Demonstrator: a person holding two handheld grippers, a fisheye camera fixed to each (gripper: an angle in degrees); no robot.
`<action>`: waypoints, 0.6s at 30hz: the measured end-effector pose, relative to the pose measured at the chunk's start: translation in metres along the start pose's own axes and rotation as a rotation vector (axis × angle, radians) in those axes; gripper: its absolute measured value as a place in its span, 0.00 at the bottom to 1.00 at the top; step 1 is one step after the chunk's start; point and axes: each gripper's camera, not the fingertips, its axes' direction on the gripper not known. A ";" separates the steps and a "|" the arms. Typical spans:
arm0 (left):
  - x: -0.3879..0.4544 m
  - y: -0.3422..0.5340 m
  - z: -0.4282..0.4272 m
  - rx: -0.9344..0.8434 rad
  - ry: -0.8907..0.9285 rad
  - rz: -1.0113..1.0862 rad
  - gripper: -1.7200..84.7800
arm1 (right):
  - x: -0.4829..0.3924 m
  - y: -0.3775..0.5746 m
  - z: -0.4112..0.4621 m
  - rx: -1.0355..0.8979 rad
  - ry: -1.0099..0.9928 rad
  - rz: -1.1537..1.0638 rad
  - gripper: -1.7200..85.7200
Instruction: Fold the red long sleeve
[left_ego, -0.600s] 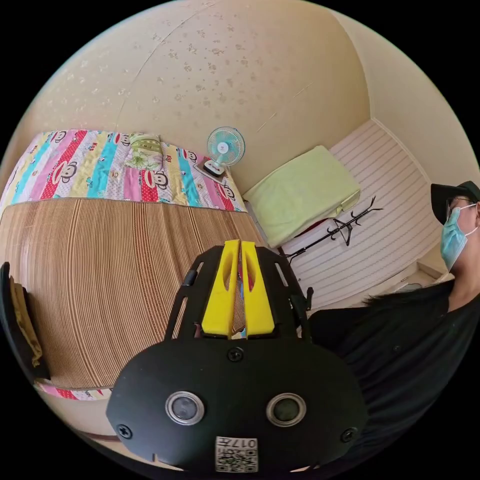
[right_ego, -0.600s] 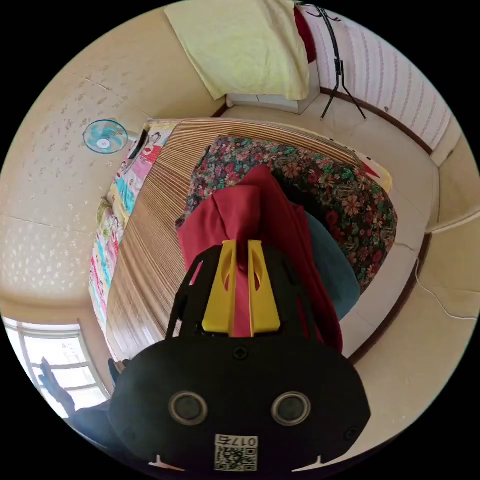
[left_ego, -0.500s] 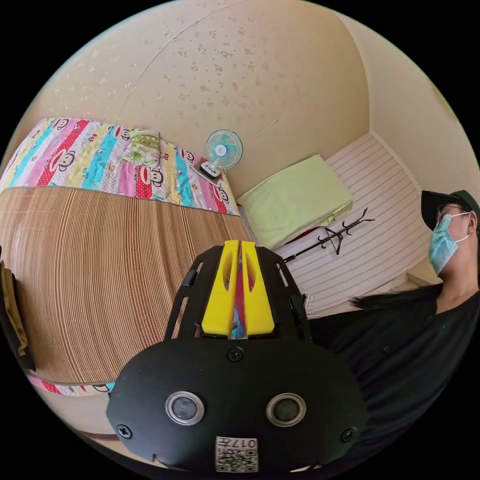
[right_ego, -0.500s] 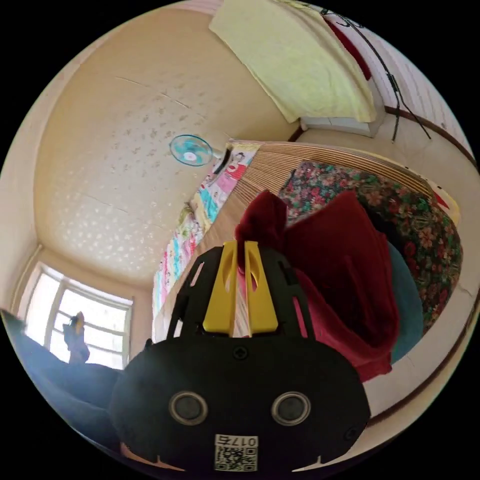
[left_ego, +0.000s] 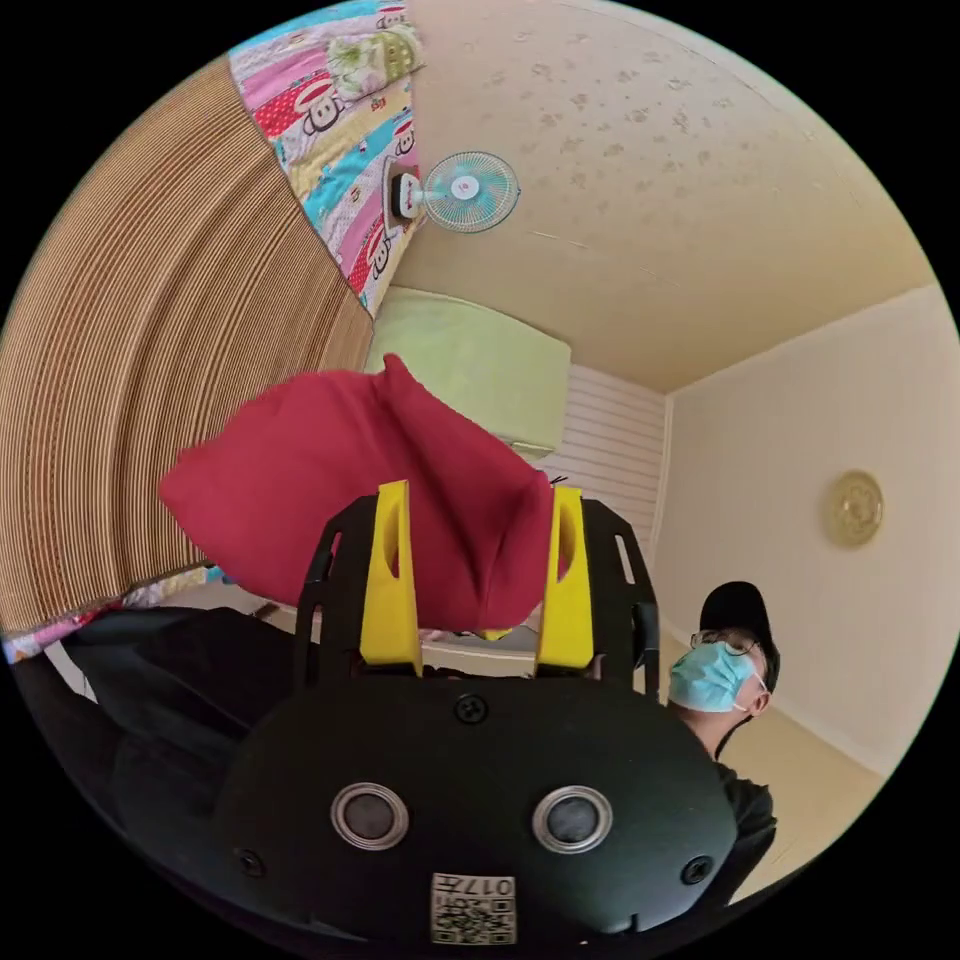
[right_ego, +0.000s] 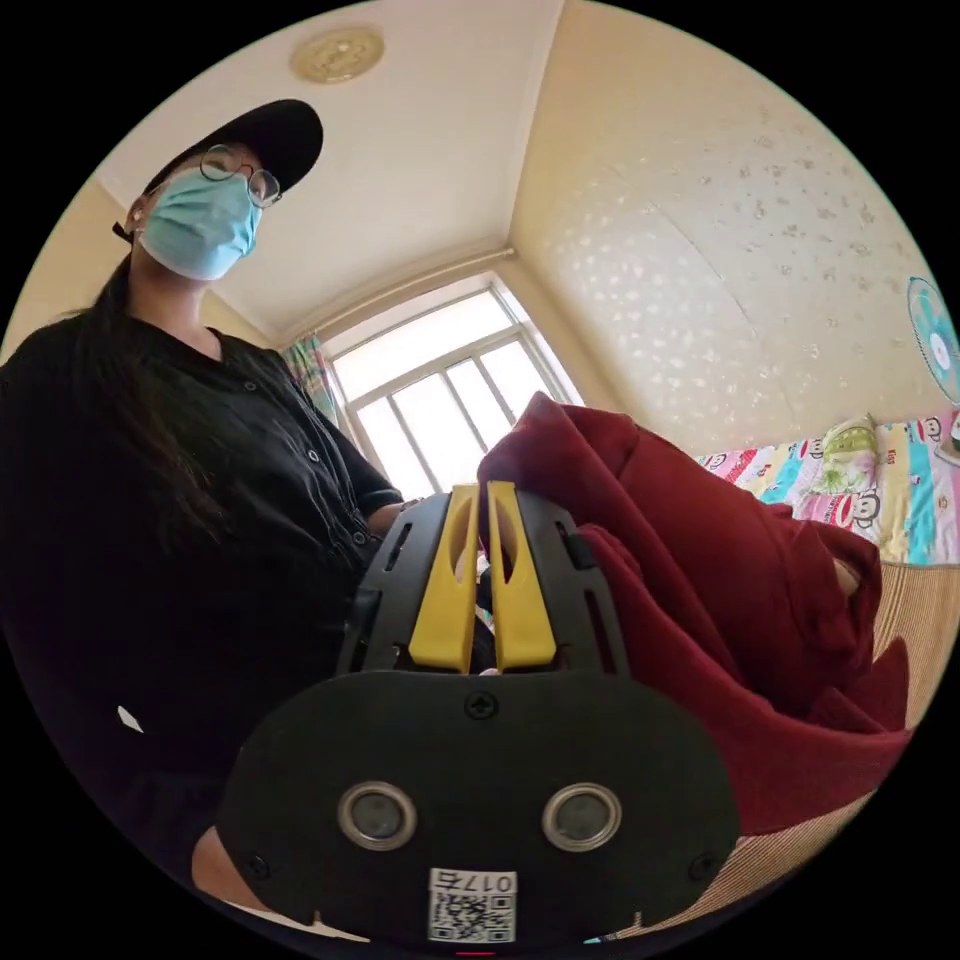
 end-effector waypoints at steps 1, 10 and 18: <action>-0.005 0.006 -0.013 0.015 -0.008 -0.021 0.20 | -0.005 0.006 0.032 -0.060 -0.033 0.018 0.04; 0.022 0.092 -0.146 0.068 0.018 0.336 0.07 | -0.083 0.005 0.195 -0.165 -0.223 -0.084 0.05; 0.148 0.191 -0.248 -0.180 0.440 1.108 0.07 | -0.142 -0.005 0.245 -0.141 -0.110 -0.191 0.10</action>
